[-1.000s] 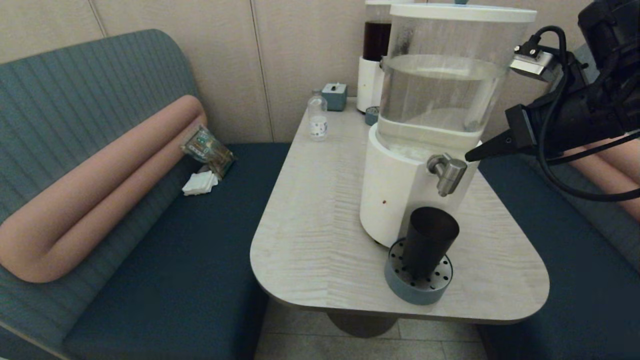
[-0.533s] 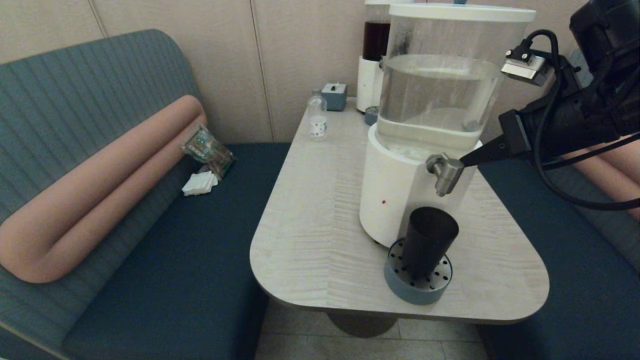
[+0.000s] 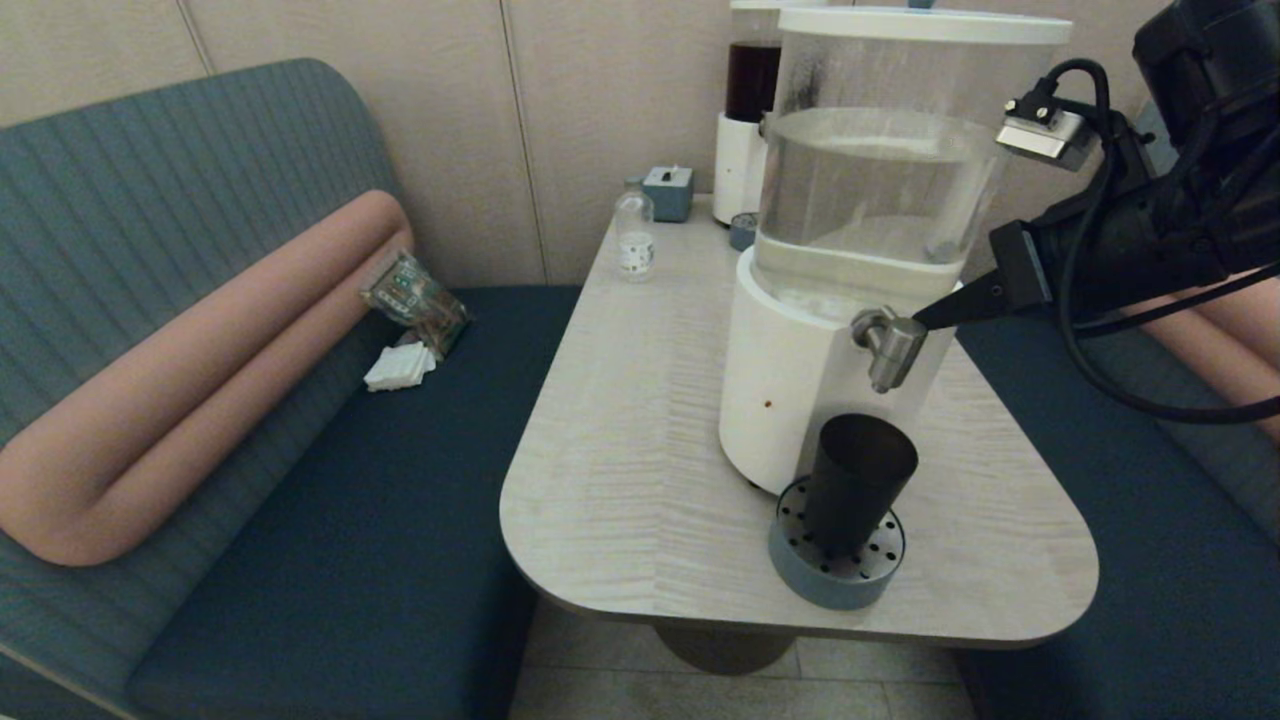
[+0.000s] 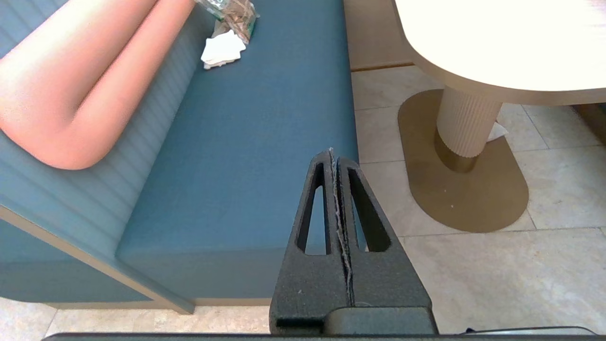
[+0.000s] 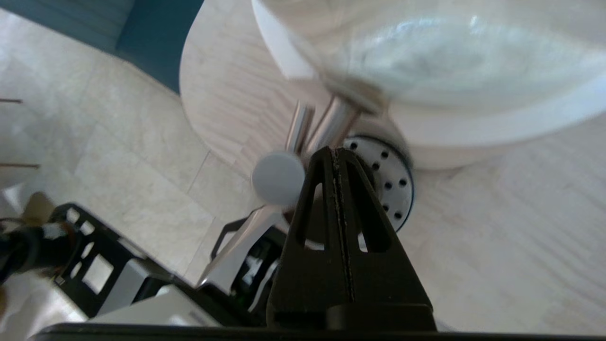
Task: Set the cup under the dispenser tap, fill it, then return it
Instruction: Turn on the faucet
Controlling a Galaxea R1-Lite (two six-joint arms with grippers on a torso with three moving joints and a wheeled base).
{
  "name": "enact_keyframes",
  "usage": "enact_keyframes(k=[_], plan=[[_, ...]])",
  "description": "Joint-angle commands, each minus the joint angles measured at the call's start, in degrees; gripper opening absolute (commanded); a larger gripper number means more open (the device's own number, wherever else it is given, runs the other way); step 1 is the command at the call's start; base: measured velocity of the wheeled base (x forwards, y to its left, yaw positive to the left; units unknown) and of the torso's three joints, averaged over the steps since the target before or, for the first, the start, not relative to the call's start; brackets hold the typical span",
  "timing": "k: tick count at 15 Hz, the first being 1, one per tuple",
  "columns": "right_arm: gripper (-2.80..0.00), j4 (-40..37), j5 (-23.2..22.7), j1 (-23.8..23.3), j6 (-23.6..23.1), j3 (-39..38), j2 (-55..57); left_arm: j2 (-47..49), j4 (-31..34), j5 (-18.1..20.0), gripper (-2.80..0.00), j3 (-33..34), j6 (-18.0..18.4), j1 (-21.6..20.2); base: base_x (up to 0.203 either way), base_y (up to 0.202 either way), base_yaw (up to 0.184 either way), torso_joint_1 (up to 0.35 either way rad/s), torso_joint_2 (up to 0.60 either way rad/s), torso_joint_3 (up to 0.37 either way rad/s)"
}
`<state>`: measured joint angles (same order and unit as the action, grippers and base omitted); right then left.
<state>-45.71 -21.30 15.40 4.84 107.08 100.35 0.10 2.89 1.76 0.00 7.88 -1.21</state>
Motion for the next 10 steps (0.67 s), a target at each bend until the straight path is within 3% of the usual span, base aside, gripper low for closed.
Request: enact_keyframes(k=[1, 10], plan=[[-2.80, 0.09, 0.83, -0.02, -0.07, -0.02, 0.54, 0.08, 0.01, 0.00, -2.80, 0.00, 0.04, -0.02, 0.000, 0.000, 0.000, 0.000, 0.00, 0.000], [-2.80, 0.24, 1.00, 1.18, -0.27, 1.00, 2.46, 0.08, 0.01, 0.00, -2.80, 0.00, 0.04, -0.02, 0.000, 0.000, 0.000, 0.000, 0.00, 0.000]])
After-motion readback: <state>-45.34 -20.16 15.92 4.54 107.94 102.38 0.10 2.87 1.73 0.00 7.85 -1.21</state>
